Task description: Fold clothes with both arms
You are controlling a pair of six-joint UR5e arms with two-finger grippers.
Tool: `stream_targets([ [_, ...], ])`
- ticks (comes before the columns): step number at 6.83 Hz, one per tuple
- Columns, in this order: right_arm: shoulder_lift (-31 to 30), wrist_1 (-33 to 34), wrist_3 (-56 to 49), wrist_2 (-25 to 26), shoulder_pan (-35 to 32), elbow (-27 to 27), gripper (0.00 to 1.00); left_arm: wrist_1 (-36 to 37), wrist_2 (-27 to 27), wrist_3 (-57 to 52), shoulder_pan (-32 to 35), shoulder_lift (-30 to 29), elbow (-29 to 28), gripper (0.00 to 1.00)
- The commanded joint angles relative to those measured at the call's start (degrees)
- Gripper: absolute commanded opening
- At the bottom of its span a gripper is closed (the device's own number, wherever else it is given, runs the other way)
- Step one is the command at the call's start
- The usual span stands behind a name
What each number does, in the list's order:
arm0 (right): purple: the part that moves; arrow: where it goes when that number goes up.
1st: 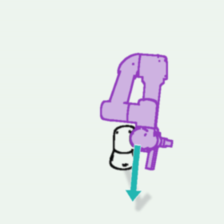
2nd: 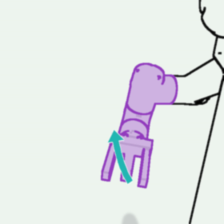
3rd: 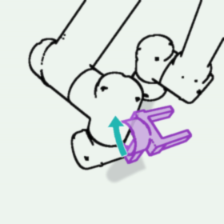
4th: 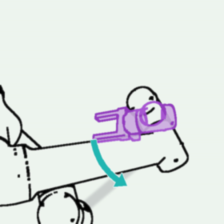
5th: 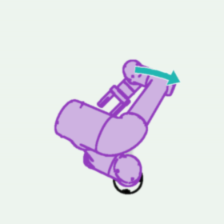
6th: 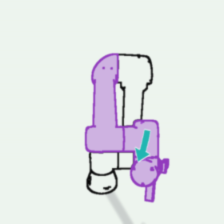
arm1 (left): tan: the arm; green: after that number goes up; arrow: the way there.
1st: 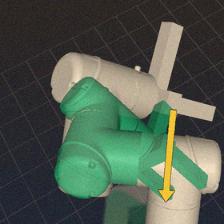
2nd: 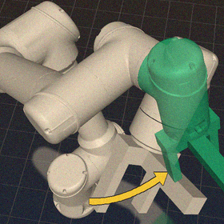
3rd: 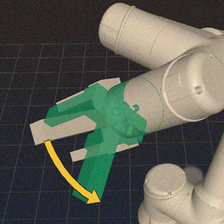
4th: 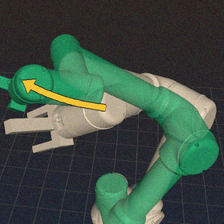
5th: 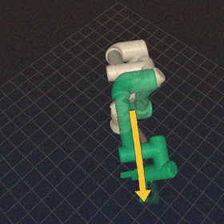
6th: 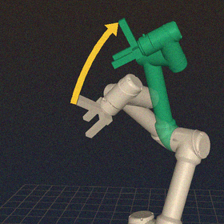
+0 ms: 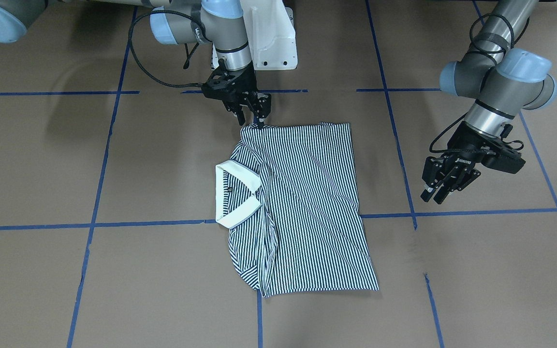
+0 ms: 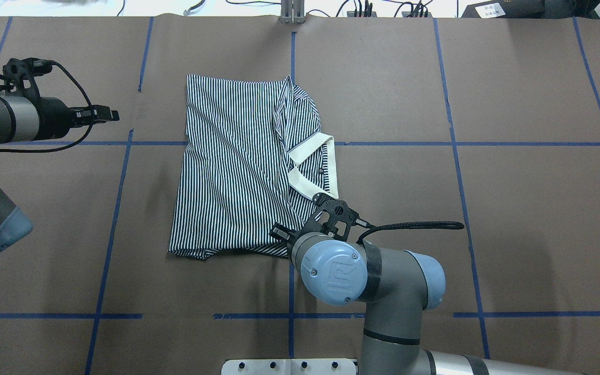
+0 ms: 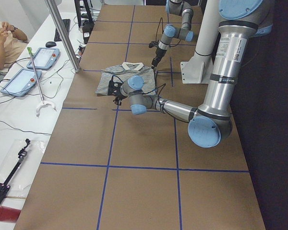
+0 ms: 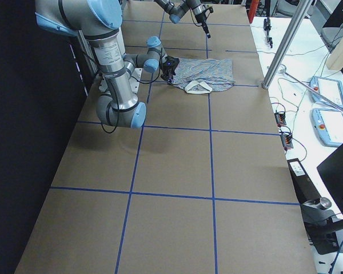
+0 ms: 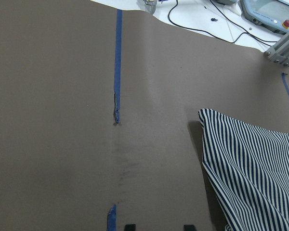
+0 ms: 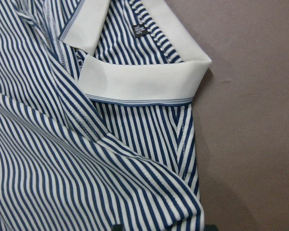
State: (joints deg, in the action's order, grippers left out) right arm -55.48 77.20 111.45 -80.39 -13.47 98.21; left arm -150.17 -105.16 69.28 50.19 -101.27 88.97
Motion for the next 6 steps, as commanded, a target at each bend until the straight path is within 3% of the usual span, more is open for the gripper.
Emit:
stream_targets([
  [1,0.28,-0.21,2.97,0.76,0.38,-0.82,0.74,-0.04,0.04,-0.02,-0.09,-0.15,0.06,0.45],
  [6,3.19,-0.12,4.39,0.67,-0.33,-4.16,0.72,-0.04,0.13,-0.02,-0.09,-0.15,0.06,0.45],
])
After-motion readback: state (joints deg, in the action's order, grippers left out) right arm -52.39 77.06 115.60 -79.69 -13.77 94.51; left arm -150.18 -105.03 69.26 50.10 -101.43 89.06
